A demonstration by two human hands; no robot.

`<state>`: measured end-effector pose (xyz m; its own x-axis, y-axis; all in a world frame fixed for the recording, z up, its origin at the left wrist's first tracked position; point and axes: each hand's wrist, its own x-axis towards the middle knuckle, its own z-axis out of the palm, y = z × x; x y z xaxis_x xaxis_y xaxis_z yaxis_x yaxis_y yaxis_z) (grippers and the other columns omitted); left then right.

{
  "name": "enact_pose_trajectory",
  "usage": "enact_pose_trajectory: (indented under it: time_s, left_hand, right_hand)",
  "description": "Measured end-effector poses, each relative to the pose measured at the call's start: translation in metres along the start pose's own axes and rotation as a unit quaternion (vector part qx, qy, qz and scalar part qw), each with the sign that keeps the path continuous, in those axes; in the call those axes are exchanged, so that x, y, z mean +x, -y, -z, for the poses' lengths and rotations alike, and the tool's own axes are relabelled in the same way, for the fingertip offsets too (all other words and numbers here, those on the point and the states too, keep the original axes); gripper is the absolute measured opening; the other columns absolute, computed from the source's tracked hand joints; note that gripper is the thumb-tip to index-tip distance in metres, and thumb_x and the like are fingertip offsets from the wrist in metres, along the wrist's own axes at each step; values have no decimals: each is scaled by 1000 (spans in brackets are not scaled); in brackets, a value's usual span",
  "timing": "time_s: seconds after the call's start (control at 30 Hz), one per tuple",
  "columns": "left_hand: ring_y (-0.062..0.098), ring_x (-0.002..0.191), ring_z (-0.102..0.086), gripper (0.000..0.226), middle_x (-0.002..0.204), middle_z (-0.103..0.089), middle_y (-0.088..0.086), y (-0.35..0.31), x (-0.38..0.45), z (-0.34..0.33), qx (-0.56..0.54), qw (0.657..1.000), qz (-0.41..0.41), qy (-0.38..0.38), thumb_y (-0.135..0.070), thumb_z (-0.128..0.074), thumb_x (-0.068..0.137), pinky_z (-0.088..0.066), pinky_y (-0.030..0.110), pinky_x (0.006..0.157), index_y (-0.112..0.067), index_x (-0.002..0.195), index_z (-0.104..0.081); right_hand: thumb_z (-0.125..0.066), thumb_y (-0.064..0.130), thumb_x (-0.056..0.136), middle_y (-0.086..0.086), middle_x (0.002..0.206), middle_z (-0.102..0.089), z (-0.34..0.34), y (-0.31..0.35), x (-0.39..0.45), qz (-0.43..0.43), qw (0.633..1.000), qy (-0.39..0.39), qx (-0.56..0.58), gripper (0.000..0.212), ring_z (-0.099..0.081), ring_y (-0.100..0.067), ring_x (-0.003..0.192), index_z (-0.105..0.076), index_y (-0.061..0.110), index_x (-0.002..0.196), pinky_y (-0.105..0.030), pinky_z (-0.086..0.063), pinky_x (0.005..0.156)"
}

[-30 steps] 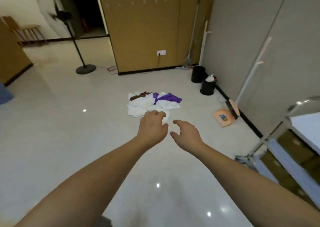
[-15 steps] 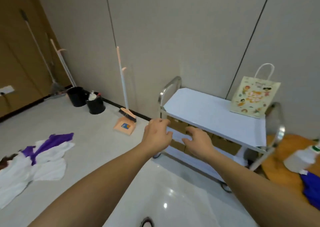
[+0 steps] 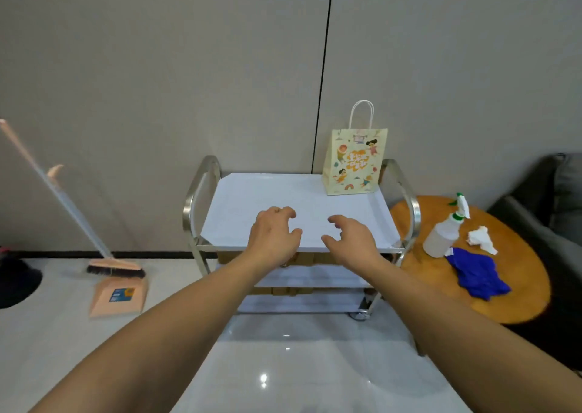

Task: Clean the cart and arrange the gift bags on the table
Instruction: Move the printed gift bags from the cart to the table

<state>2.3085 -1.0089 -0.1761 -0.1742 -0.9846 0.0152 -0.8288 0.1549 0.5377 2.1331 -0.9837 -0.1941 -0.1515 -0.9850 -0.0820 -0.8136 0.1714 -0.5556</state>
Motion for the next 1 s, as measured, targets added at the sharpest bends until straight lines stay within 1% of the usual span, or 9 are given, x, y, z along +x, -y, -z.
enact_pose_trajectory:
  time_s: [0.23,0.37,0.47,0.63,0.7,0.77,0.8,0.9,1.0]
  left_hand:
    - [25,135,-43,42,146,-49,5,-6,73,-20,30,998,-37,50,-33,-58,100,-42,36,106,-22,140,-53]
    - [24,133,-43,43,145,-49,4,-25,130,-35,43,996,-49,56,-34,-59,99,-43,37,105,-22,140,-53]
    - [24,134,-43,44,145,-49,4,-42,179,-47,50,996,-56,56,-34,-59,99,-43,38,106,-20,141,-52]
    - [23,135,-42,48,148,-46,3,-67,261,-62,64,995,-27,70,-36,-59,99,-42,37,107,-21,143,-50]
    - [23,131,-46,48,145,-49,3,-77,294,-64,77,994,-21,73,-36,-61,98,-45,37,104,-22,142,-51]
    - [23,125,-50,46,139,-52,4,-86,322,-64,78,995,-10,68,-36,-61,98,-45,35,98,-20,140,-53]
    - [24,123,-51,45,138,-53,4,-90,335,-64,74,995,-2,65,-36,-61,98,-45,34,96,-19,139,-53]
    - [25,120,-52,45,136,-53,5,-100,370,-72,76,995,14,66,-36,-61,97,-46,36,95,-17,138,-54]
    - [25,121,-51,46,136,-53,5,-104,394,-81,70,995,29,71,-36,-61,97,-47,37,95,-17,138,-53]
  right_hand:
    - [-62,38,96,-5,142,-56,13,-16,59,-39,998,-43,6,54,-57,-25,125,-48,21,146,-40,-48,104]
    - [-62,37,96,-5,141,-56,35,-33,115,-49,996,-73,20,54,-57,-26,125,-48,21,146,-44,-48,103]
    - [-62,34,97,-5,139,-57,51,-44,169,-44,995,-80,27,52,-57,-26,122,-49,21,145,-43,-50,100]
    - [-64,31,95,-6,139,-58,86,-61,269,-26,996,-75,49,51,-58,-27,121,-51,18,143,-45,-51,99]
    - [-64,31,95,-6,139,-59,105,-66,306,-15,996,-70,46,51,-59,-27,120,-52,17,143,-41,-51,97]
    - [-64,32,95,-6,136,-61,122,-67,338,-1,996,-75,38,51,-60,-27,118,-53,18,143,-36,-50,91]
    - [-64,33,95,-7,135,-61,129,-68,355,5,997,-78,29,51,-60,-28,117,-52,18,143,-35,-49,90]
    - [-63,31,93,-12,138,-55,149,-73,407,20,994,-102,-18,53,-52,-33,126,-50,17,143,-41,-43,103]
    - [-63,27,89,-10,144,-45,162,-72,445,16,991,-131,-26,62,-39,-32,134,-42,18,147,-44,-36,110]
